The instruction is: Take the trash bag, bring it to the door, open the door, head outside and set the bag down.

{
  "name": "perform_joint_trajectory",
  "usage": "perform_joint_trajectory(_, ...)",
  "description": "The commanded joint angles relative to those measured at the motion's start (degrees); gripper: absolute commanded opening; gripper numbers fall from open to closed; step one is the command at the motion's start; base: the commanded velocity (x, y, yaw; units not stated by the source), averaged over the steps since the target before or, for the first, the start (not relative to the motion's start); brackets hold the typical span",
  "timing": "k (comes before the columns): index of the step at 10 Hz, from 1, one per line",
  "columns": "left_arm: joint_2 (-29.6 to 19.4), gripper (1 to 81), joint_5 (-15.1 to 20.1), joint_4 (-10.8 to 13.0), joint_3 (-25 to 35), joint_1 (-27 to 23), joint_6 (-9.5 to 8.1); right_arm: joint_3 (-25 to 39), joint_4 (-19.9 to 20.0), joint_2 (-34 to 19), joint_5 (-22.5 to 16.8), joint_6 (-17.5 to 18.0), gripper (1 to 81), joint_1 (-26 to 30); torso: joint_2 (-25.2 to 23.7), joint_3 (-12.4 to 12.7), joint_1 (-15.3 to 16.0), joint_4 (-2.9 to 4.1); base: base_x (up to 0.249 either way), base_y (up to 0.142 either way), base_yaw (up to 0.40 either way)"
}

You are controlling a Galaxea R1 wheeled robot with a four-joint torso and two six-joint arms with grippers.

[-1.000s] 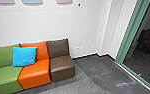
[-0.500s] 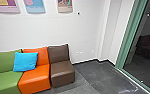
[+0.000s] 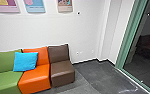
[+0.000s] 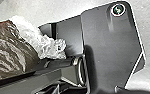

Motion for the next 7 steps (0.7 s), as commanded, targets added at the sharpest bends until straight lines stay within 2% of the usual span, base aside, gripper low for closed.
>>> perform_joint_trajectory(1,0.32,1.0,3.35,0.53,-1.22,-3.09,0.43,-1.14,-1.19,1.26,-3.23,-0.26,81.1,2.23,0.00,0.00,0.00,0.00,0.000,0.000,0.000)
perform_joint_trajectory(6,0.32,1.0,4.23,0.62,-1.22,-3.01,0.52,-1.23,-1.27,1.35,-3.14,-0.26,81.1,2.06,0.00,0.00,0.00,0.00,-0.014,0.000,0.000)
perform_joint_trajectory(7,0.32,1.0,4.23,1.58,-1.13,-3.01,0.52,-1.23,-1.27,1.35,-3.05,-0.26,81.1,2.06,0.02,0.00,0.04,0.00,0.000,0.000,0.000)
